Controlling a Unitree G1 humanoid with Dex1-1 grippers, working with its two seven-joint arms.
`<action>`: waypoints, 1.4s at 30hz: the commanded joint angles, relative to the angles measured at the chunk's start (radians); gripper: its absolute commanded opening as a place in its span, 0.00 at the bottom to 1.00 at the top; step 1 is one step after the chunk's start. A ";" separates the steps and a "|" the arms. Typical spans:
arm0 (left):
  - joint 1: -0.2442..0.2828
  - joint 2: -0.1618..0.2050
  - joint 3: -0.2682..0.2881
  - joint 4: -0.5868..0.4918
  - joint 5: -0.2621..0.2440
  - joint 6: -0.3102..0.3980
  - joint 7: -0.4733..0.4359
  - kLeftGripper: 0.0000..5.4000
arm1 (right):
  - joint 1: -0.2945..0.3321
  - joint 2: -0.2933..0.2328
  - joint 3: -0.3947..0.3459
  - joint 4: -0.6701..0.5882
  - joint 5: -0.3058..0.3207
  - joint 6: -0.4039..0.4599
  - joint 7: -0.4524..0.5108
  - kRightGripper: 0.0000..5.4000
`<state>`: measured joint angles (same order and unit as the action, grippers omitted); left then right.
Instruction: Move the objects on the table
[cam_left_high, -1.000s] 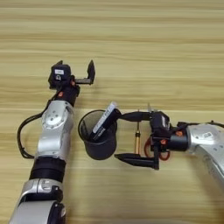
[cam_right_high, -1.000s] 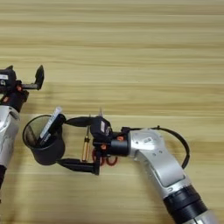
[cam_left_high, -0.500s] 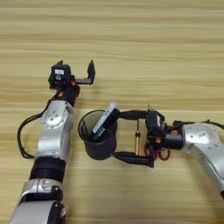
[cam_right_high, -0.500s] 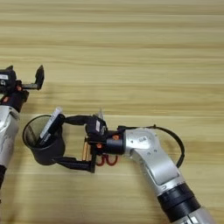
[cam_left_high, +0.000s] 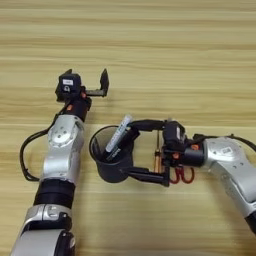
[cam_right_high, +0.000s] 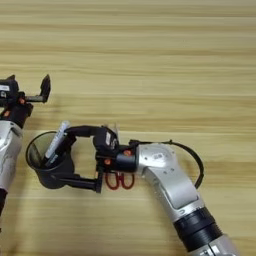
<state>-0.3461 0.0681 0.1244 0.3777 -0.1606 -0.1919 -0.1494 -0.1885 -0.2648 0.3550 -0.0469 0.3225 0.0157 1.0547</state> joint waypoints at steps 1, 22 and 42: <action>-0.011 -0.002 0.001 0.008 -0.003 0.009 -0.001 1.00 | -0.012 -0.004 0.001 -0.022 0.007 0.010 0.006 0.99; -0.011 -0.004 0.000 0.006 -0.003 0.008 -0.001 1.00 | -0.009 -0.003 0.063 0.011 -0.033 0.027 0.004 0.96; -0.018 -0.002 0.003 0.018 -0.005 0.006 -0.003 1.00 | -0.027 0.020 0.039 0.034 -0.024 0.017 -0.027 0.53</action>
<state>-0.3474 0.0670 0.1254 0.3841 -0.1612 -0.1920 -0.1499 -0.2000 -0.2462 0.4047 -0.0213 0.2985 0.0315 1.0317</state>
